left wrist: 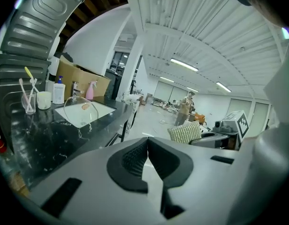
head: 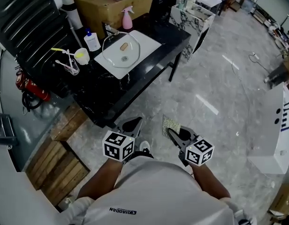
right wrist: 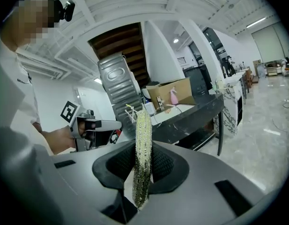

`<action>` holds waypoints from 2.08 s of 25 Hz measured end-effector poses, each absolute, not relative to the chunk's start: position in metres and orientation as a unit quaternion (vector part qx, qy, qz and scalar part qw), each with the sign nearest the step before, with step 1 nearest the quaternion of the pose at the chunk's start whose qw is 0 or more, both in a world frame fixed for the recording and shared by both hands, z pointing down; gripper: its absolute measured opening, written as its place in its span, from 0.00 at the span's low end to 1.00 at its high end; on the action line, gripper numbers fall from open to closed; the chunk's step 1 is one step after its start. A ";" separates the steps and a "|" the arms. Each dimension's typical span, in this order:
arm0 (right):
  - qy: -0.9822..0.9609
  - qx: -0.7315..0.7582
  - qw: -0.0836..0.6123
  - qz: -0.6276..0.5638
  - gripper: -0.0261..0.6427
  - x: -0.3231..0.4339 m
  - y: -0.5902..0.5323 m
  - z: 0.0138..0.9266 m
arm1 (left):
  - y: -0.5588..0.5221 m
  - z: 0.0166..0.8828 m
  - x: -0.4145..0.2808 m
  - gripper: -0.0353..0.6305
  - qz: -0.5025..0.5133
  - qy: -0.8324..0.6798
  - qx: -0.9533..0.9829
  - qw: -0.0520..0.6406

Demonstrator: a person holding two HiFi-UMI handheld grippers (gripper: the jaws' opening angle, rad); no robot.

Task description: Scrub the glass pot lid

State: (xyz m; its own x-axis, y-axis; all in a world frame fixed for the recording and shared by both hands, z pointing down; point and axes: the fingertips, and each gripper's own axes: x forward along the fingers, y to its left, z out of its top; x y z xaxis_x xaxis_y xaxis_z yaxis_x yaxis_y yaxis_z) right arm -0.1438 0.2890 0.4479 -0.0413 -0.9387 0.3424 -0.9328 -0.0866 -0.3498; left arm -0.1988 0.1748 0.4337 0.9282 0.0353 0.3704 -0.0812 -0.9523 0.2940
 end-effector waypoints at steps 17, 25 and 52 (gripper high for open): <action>0.689 -0.680 -0.015 -0.249 0.17 -0.048 0.150 0.442 | 0.059 0.440 -0.110 0.08 0.182 -0.019 0.967 0.176; 0.715 -0.652 -0.027 -0.250 0.17 -0.029 0.104 0.448 | 0.023 0.453 -0.103 0.08 0.183 -0.058 0.963 0.187; 0.866 -0.449 -0.078 -0.206 0.17 0.150 -0.108 0.437 | -0.108 0.458 0.027 0.08 0.175 -0.355 0.897 0.195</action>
State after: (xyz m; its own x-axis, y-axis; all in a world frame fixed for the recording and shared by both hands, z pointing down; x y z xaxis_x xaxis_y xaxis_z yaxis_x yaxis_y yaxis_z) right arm 0.1498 -0.1076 0.4366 -0.5853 -0.7450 0.3201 -0.8093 0.5121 -0.2878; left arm 0.0270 -0.1077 0.4576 0.6864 -0.5689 0.4529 -0.7058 -0.6712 0.2265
